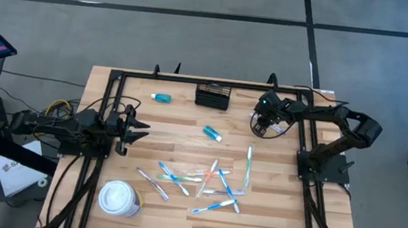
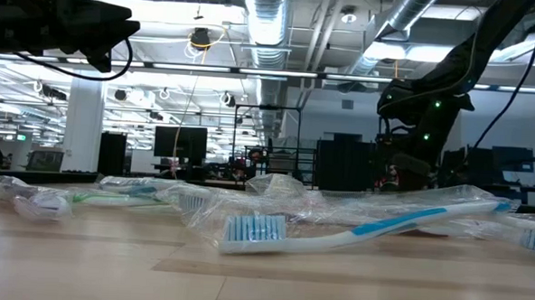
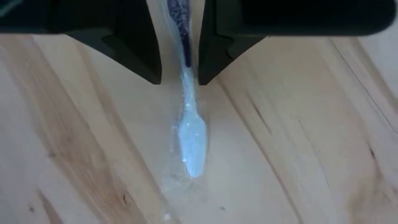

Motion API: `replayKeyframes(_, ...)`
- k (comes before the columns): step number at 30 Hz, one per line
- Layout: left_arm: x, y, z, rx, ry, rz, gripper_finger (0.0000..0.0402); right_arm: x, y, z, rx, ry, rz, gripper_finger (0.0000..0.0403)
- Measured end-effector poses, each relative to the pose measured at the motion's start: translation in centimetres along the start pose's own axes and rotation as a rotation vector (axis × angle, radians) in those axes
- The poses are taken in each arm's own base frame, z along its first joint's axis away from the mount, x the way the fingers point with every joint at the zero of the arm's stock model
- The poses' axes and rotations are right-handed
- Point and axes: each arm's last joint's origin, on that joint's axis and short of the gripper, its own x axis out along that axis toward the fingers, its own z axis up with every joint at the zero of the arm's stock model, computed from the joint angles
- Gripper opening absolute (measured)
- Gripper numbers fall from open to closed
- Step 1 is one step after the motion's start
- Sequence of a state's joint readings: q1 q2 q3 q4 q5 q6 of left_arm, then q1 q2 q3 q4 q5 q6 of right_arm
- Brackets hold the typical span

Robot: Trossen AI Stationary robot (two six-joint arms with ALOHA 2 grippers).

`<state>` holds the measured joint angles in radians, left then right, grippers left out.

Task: Pick & Place toothbrushing station
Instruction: Put the purple toothbrush into the mesh organizer

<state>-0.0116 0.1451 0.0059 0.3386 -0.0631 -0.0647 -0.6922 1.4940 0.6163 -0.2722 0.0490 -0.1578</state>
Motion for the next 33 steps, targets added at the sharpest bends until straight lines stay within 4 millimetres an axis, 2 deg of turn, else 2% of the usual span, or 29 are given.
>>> replayKeyframes(8, 0.0, 0.0, 0.0, 0.0, 0.0, 0.0, 0.0113, 0.0, 0.0, 0.0, -0.027, 0.002, 0.001, 0.0012)
replayKeyframes(12, 0.0, 0.0, 0.0, 0.0, 0.0, 0.0, 0.0113, 0.0, 0.0, 0.0, -0.026, 0.002, 0.001, 0.0021)
replayKeyframes(25, 0.0, 0.0, 0.0, 0.0, 0.0, 0.0, 0.0113, -0.1, 0.2, 0.2, -0.03, -0.026, 0.04, 0.0007)
replayKeyframes(29, 0.0, 0.0, 0.0, 0.0, 0.0, 0.0, 0.0113, -0.7, 0.1, 1.0, -0.012, -0.068, 0.043, 0.0007)
replayKeyframes(33, 0.0, 0.0, 0.0, 0.0, 0.001, 0.0, 0.0113, -2.1, -0.2, 2.4, -0.001, -0.141, 0.043, 0.0007)
